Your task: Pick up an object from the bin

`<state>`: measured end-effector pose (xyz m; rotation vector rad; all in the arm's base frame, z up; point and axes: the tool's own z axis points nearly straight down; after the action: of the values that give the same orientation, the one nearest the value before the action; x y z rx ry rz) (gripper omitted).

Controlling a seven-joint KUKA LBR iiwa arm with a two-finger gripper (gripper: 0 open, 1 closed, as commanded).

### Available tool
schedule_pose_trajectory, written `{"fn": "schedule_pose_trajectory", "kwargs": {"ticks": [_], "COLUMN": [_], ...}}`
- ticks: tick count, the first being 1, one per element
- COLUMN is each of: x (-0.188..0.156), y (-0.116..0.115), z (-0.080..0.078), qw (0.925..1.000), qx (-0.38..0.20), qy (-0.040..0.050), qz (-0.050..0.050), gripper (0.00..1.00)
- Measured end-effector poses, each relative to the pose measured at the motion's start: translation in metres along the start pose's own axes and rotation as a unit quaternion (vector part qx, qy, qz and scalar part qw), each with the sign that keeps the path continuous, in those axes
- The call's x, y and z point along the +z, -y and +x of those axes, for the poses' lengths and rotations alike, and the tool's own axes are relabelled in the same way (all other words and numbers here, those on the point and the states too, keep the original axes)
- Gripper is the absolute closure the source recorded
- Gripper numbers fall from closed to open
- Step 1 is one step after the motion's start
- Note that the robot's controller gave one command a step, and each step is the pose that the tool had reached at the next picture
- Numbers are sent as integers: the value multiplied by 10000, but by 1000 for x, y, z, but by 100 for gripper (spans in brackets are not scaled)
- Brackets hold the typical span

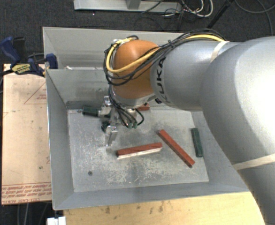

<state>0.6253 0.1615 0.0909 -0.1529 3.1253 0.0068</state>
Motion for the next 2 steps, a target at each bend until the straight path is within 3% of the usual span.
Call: {"fn": "schedule_pose_trajectory", "kwargs": {"ticks": [1, 2], "x": [-2, 8], "y": [10, 19], "z": [-5, -16], "qw": [9997, 9999], "qx": [215, -61], "qy": [-75, -122], "qz": [5, -39], "gripper": [0, 0]}}
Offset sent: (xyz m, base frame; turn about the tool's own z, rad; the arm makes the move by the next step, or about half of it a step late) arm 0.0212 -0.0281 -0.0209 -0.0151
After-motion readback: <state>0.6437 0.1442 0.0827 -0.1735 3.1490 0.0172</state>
